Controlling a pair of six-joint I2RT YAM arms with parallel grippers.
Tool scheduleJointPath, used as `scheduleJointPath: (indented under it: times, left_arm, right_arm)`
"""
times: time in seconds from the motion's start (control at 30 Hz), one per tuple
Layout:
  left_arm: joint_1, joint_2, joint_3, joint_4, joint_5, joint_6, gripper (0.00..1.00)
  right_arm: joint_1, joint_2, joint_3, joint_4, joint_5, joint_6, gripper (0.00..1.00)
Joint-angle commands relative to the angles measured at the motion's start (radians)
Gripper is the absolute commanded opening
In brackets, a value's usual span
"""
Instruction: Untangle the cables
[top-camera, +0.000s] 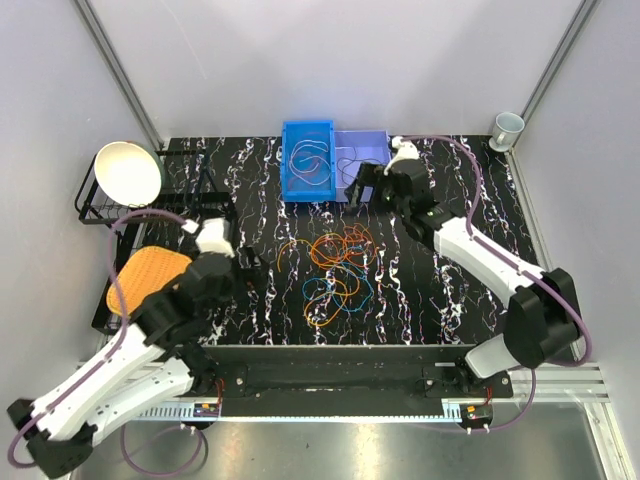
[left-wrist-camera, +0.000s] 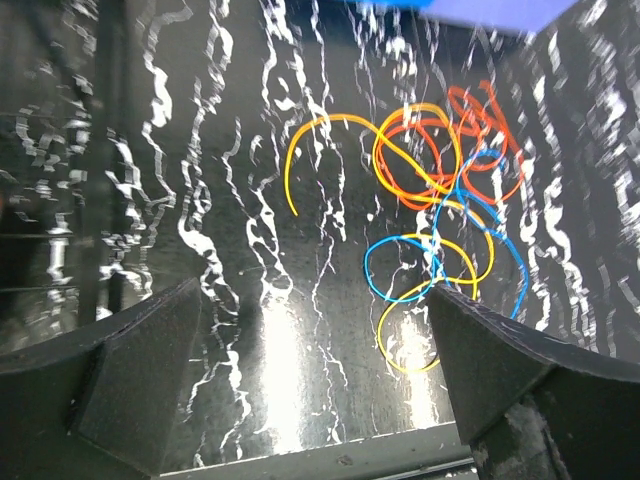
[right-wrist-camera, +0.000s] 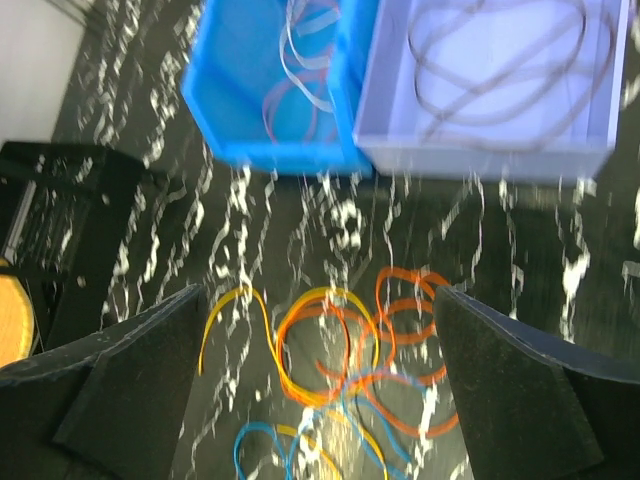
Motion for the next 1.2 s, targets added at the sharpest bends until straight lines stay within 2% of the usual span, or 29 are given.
scheduleJointPath:
  times: [0.0, 0.27, 0.6, 0.93, 1.17]
  left_arm:
    - [0.001, 0.160, -0.019, 0.189, 0.079, -0.005, 0.98]
    - [-0.001, 0.378, 0.014, 0.363, 0.152, 0.001, 0.94]
    - [-0.024, 0.634, 0.014, 0.515, 0.227, 0.007, 0.78]
    - [-0.111, 0.828, 0.099, 0.552, 0.218, -0.011, 0.71]
    - [-0.130, 0.940, 0.161, 0.552, 0.200, -0.034, 0.66]
  right_arm:
    - [0.001, -0.070, -0.081, -0.009, -0.042, 0.077, 1.00]
    - [0.000, -0.117, -0.207, -0.023, -0.091, 0.142, 0.99]
    - [0.000, -0.197, -0.301, -0.070, -0.071, 0.145, 0.98]
    - [0.001, -0.203, -0.313, -0.087, -0.087, 0.136, 0.98]
    - [0.001, -0.212, -0.324, -0.095, -0.093, 0.131, 0.98]
